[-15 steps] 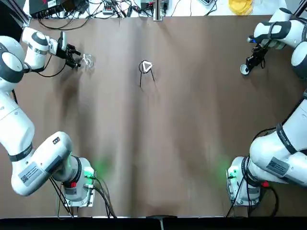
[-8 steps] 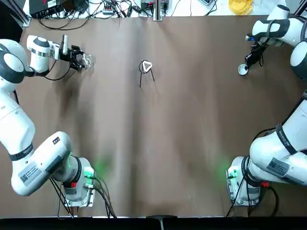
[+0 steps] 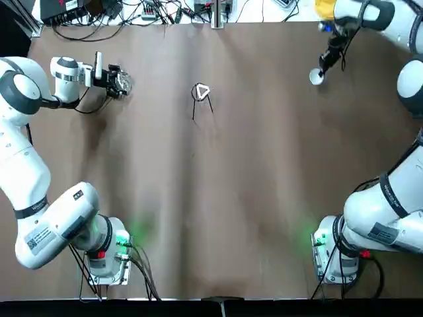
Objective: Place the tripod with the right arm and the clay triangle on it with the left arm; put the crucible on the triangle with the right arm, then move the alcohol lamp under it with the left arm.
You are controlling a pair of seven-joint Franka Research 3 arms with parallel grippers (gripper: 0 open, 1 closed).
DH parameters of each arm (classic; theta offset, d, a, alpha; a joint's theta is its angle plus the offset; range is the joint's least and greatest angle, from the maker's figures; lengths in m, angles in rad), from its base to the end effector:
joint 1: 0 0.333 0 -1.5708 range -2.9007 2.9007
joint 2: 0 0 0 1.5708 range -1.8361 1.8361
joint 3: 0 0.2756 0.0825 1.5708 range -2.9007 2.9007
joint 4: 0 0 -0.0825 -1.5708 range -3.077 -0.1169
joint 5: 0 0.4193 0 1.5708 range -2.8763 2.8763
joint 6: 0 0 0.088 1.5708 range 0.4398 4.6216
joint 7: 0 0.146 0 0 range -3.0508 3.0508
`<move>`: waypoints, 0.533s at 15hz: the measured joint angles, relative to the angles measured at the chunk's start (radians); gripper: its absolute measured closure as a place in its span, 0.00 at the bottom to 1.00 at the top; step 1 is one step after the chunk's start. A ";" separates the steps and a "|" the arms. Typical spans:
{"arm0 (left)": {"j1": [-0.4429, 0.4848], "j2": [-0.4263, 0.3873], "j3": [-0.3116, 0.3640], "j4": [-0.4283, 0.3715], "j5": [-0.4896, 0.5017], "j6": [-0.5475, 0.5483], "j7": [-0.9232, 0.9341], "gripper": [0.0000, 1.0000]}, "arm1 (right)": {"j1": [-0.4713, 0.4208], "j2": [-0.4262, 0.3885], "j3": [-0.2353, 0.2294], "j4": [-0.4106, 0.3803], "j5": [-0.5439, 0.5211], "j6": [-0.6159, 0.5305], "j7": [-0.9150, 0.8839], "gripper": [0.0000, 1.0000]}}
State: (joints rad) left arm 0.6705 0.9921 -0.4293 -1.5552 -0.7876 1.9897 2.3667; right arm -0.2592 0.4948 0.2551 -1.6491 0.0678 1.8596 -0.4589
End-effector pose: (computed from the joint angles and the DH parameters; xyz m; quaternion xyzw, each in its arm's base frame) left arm 0.6379 0.0850 0.0319 0.6271 -0.5719 0.3984 0.3478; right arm 0.6461 -0.0007 0.2242 -0.9657 -0.2025 0.1094 0.1206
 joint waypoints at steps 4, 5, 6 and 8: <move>-0.019 0.010 0.001 -0.001 -0.046 -0.008 0.024 0.01 | 0.080 -0.052 0.081 0.048 0.016 -0.072 0.265 0.93; -0.026 0.014 0.000 -0.002 -0.059 -0.010 0.042 0.01 | 0.108 -0.052 0.105 0.055 0.024 -0.072 0.348 0.93; -0.037 0.020 0.000 -0.002 -0.076 -0.011 0.064 0.02 | 0.138 -0.051 0.123 0.056 0.041 -0.070 0.429 0.93; -0.057 0.034 0.001 -0.003 -0.104 -0.011 0.101 0.12 | 0.198 -0.051 0.137 0.056 0.082 -0.068 0.548 0.93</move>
State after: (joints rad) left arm 0.6138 1.0259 -0.4283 -1.5579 -0.8920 1.9785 2.4677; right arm -0.0616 0.4442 0.3920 -1.5933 0.1500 1.7912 0.0891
